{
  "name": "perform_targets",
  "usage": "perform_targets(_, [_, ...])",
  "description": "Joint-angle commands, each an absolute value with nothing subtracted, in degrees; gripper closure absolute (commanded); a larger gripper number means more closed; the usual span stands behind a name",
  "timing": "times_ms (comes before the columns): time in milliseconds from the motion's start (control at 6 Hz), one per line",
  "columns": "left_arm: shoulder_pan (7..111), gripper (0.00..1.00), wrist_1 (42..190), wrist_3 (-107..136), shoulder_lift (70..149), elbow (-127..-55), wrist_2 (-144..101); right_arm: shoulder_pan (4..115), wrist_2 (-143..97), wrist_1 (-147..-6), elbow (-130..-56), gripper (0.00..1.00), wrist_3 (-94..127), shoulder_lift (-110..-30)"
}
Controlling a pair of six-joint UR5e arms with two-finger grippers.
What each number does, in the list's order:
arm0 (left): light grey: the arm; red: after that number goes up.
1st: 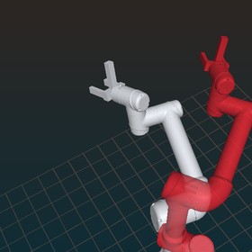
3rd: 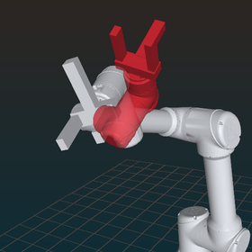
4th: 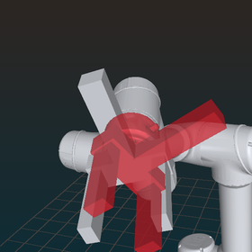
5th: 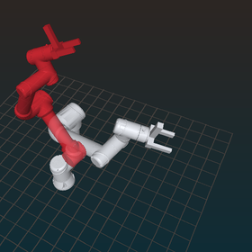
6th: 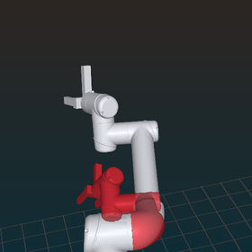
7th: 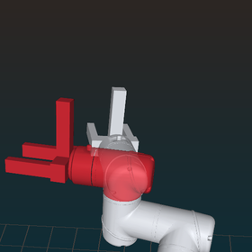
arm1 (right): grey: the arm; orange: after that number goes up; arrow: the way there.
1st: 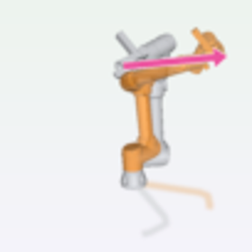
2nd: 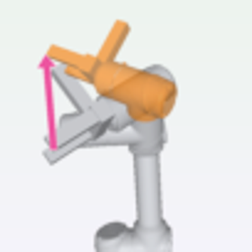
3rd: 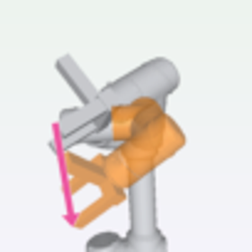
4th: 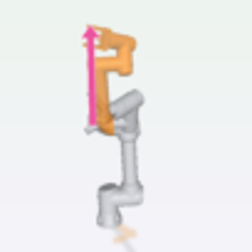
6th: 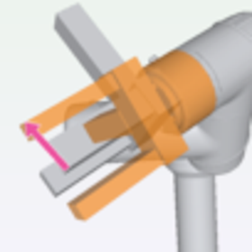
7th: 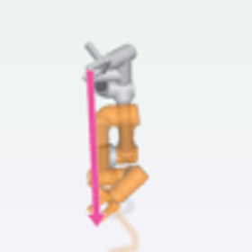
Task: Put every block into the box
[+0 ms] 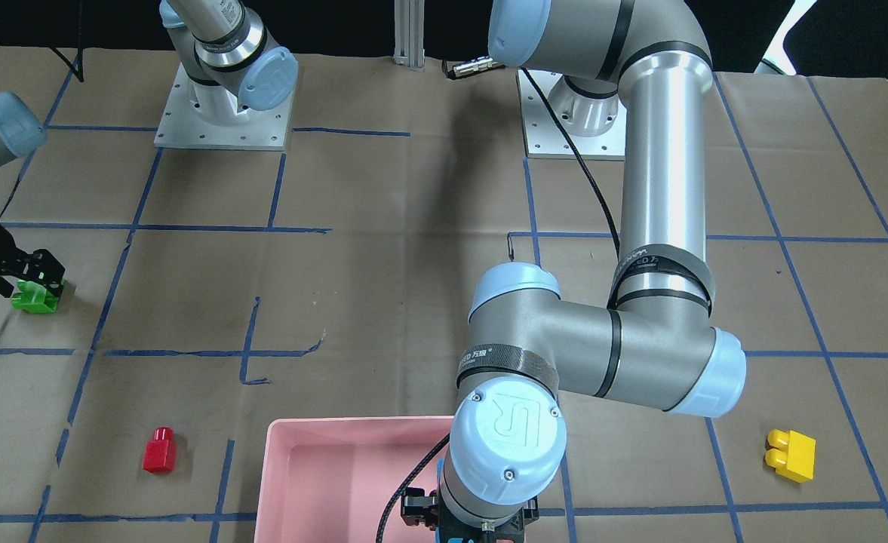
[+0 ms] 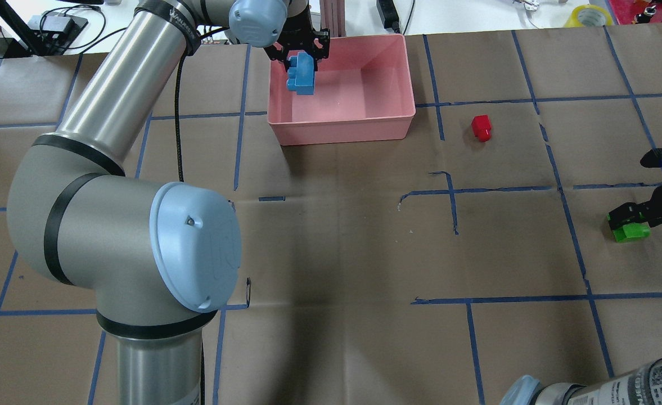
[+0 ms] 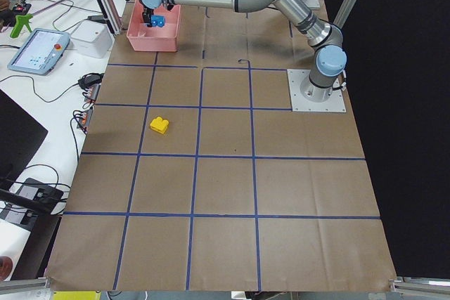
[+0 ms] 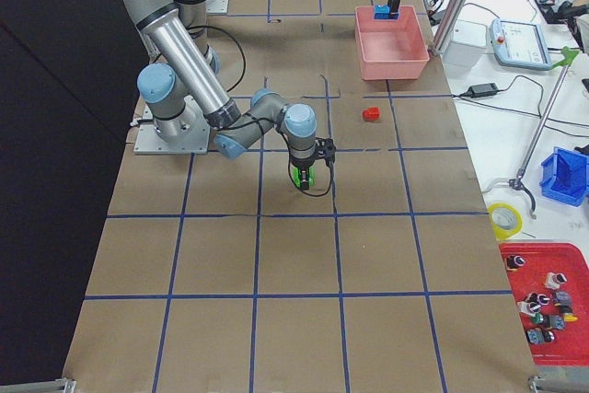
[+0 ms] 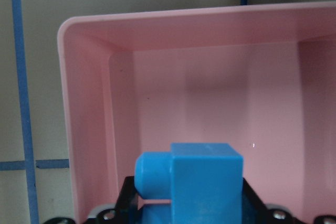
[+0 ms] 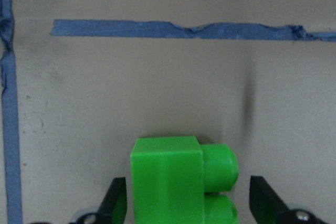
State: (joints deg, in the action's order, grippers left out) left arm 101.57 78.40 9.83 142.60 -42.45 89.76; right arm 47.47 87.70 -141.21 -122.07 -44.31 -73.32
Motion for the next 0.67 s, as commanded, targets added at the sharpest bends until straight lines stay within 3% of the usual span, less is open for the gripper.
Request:
perform_targets(0, [101.43, 0.01, 77.52, 10.72, 140.99, -41.67, 90.26, 47.46, 87.98, -137.56, -121.29, 0.86, -45.70, -74.26])
perform_targets(167, [100.82, 0.00, 78.56, 10.64, 136.89, -42.70, 90.18, 47.55, 88.07, -136.16, -119.20, 0.90, -45.62, -76.27])
perform_targets(500, [94.52, 0.00, 86.97, 7.76, 129.85, -43.59, 89.56, 48.16, 87.98, -120.15, -111.23, 0.92, -44.57, -82.06])
